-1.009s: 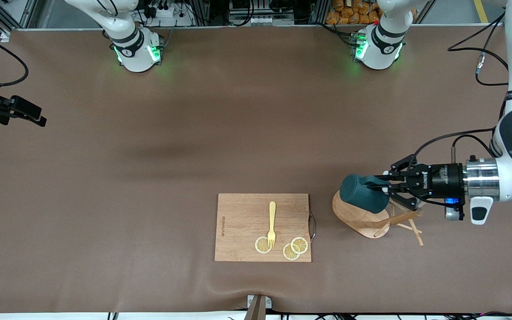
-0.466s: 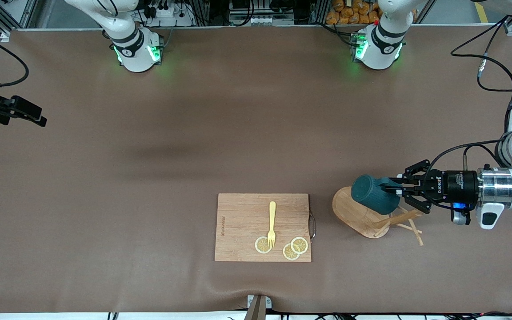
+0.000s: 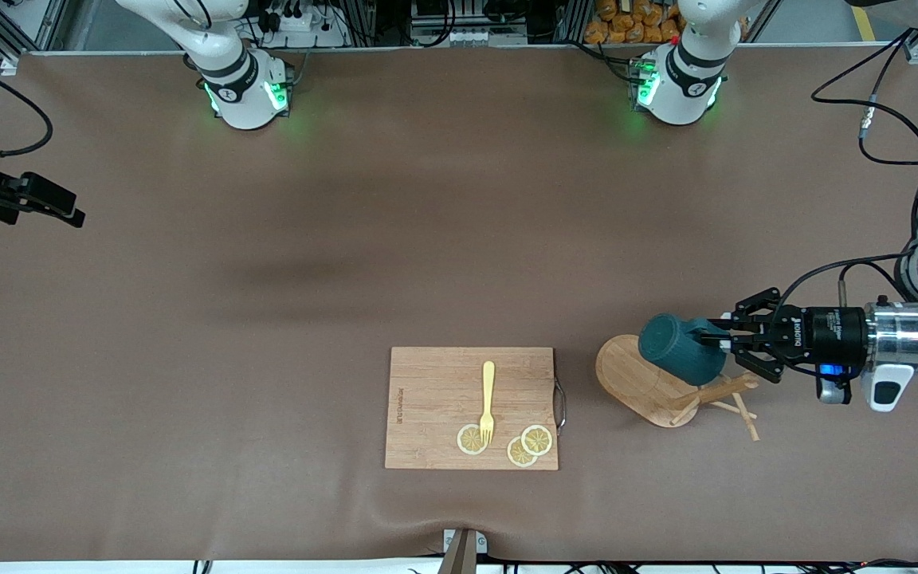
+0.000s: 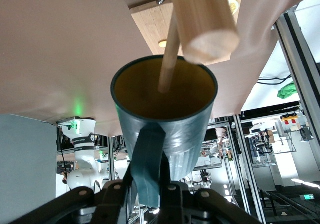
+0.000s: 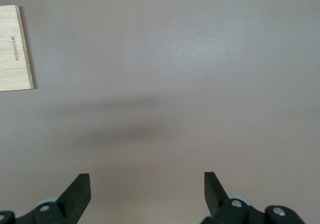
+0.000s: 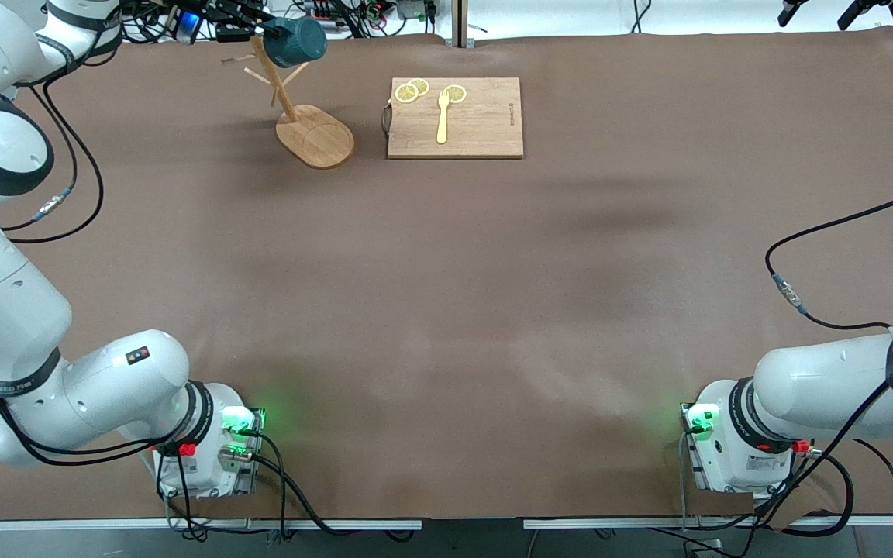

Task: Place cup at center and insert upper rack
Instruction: 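Hang the mug handle onto a stand peg with the left gripper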

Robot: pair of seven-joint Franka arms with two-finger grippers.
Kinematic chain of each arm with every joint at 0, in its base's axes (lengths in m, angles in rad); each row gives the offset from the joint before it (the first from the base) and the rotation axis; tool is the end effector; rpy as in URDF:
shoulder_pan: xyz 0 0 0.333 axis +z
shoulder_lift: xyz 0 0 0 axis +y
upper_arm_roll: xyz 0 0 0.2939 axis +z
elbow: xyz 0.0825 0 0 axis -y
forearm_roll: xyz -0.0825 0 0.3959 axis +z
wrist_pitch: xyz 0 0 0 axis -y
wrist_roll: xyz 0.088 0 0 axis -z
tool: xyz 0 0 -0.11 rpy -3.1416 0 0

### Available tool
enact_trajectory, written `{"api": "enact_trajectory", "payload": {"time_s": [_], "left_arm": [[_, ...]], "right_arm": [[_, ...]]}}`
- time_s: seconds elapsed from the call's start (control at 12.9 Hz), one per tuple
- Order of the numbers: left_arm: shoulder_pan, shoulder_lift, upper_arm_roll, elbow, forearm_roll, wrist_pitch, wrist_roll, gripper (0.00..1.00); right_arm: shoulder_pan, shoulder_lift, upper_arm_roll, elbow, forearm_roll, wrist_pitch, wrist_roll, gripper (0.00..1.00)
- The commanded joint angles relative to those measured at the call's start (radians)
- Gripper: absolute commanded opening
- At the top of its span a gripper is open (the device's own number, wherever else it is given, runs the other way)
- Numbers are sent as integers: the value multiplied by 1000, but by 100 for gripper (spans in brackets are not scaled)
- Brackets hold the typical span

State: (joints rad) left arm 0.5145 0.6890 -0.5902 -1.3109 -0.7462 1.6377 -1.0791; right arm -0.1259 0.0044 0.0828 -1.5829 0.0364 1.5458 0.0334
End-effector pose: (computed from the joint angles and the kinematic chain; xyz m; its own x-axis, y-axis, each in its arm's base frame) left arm 0.7005 -0.0264 0.3935 0.2378 0.3871 -0.8908 0.9599 -0.2337 0.1547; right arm 0.5640 -0.0203 0.5890 0.9962 -0.0754 -0.0427 -0.0770 -0.9964 -0.0353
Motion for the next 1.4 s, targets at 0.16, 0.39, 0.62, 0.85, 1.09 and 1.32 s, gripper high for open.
{"api": "enact_trajectory", "payload": {"time_s": [0.16,0.39,0.62,0.85,1.09,1.32], "left_arm": [[13,29,-5,-1,-27,-19,53,0],[15,37,-3,-1,-25,-19,51,0],[21,52,9,-1,-24,-19,70,0],[21,69,10,2,-25,-18,81,0],[22,70,10,2,-25,-18,81,0],[22,80,10,4,-25,-12,81,0]], "right_arm": [[-4,-6,2,-3,13,-4,7,100],[-3,-6,2,-3,13,-4,10,100],[0,-7,2,-3,13,0,14,100],[2,-6,2,-3,13,-3,16,100],[2,-6,2,1,11,-6,8,100],[0,-3,2,3,10,-4,6,100]]}}
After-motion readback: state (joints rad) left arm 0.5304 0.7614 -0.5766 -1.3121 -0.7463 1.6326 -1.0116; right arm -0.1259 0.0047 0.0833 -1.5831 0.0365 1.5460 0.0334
